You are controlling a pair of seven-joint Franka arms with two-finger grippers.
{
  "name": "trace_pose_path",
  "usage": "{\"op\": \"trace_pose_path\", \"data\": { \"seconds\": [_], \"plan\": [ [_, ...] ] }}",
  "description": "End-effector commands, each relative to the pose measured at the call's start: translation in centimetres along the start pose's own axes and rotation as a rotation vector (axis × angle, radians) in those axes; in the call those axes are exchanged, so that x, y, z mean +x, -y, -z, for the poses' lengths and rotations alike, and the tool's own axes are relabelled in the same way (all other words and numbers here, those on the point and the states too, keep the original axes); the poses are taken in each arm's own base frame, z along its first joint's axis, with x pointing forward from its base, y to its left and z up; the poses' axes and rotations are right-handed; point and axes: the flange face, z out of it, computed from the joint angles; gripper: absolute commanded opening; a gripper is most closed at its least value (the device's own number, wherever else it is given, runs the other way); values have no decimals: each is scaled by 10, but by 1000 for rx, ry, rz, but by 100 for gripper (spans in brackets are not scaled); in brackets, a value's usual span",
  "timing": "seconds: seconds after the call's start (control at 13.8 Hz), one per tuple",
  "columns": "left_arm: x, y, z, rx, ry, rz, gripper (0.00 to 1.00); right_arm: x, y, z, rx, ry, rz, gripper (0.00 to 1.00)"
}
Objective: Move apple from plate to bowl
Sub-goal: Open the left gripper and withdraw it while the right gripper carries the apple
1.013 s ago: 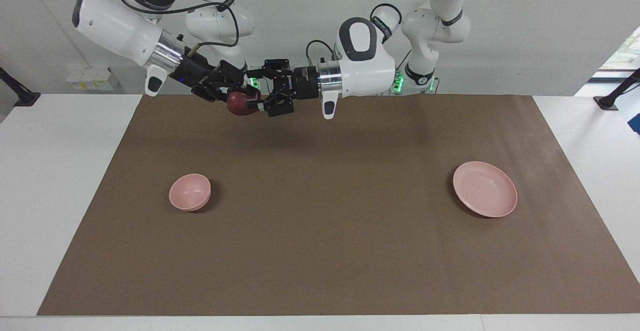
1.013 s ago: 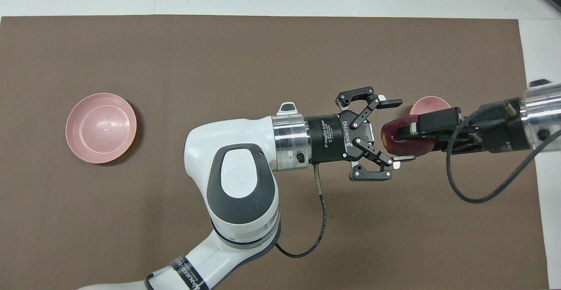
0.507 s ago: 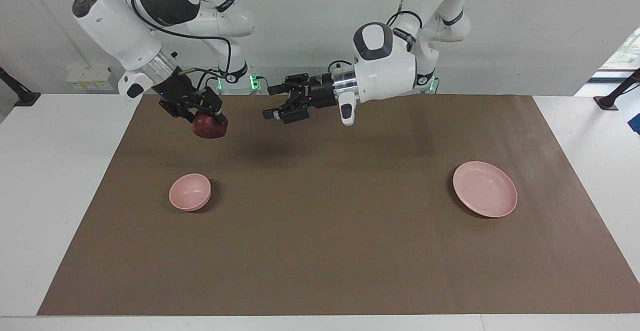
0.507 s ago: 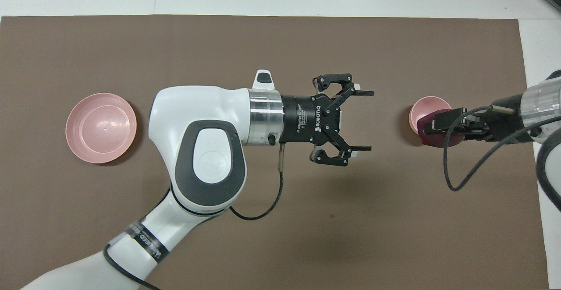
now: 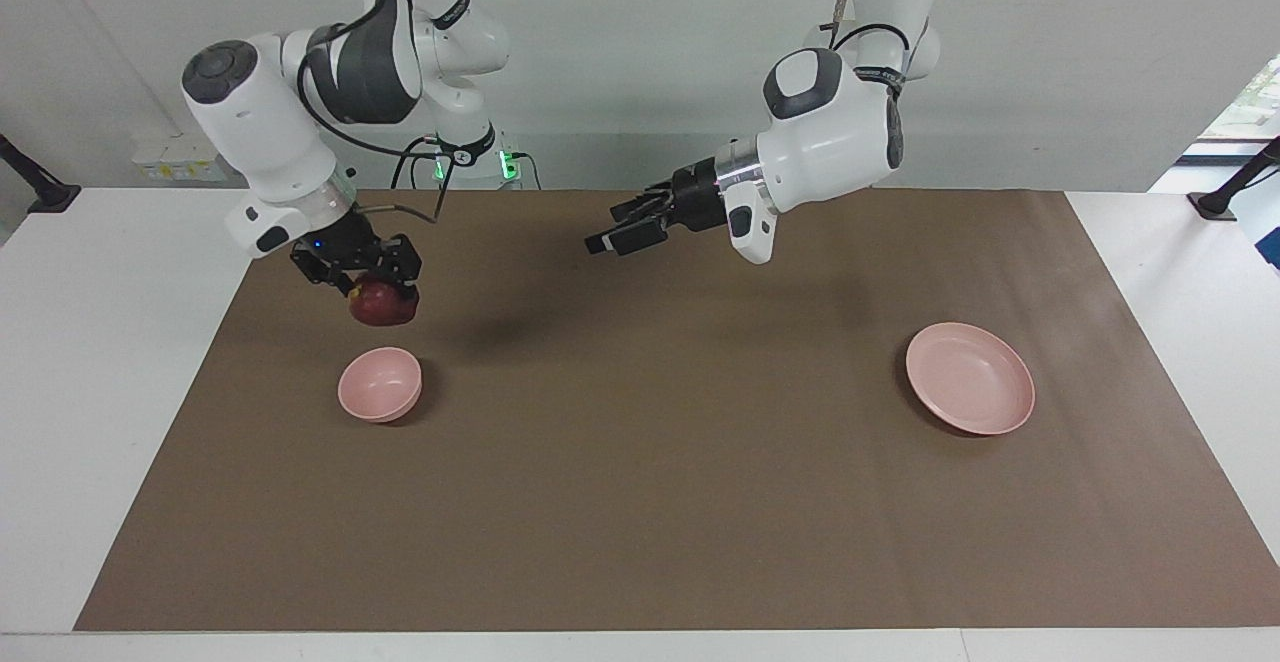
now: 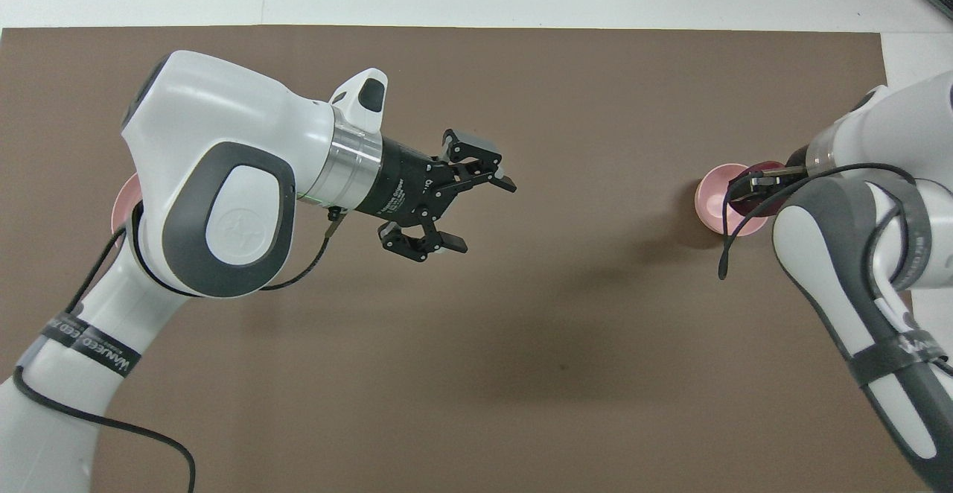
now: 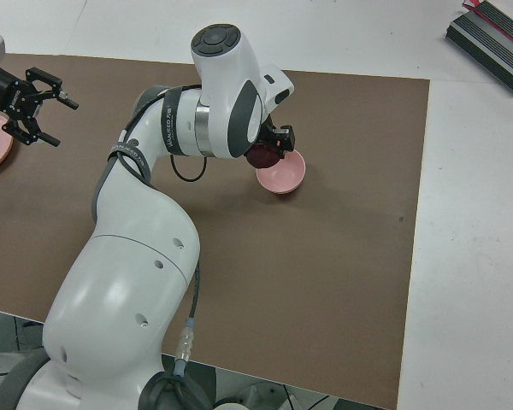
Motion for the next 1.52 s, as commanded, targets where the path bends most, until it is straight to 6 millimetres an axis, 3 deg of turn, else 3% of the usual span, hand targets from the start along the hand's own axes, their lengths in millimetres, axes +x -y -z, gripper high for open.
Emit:
{"op": "trace_pose_path", "data": {
  "seconds": [0.0,0.36,0.65,0.8,0.87,1.01,1.23,1.45],
  "plan": [
    [10,16,17,145,-95,-185,100,9,0,-17,-32,4,33,0],
    [37,39,38,306,-183,-363,100,12,-5,-50,-30,32,29,0],
    [56,55,54,514,-302,-458,100,11,-8,-65,-30,30,30,0],
    [76,72,82,553,-338,-446,100,11,-7,-70,-28,40,29,0],
    [80,77,93,581,-336,-505,100,10,-10,-75,-28,48,28,3],
    [92,95,134,624,-365,-563,100,9,-19,-87,-28,64,15,12],
    [91,114,180,663,-374,-616,100,10,-18,-93,-27,55,10,32],
    [75,133,223,691,-341,-697,100,10,-16,-103,-19,70,-2,39]
  ]
}}
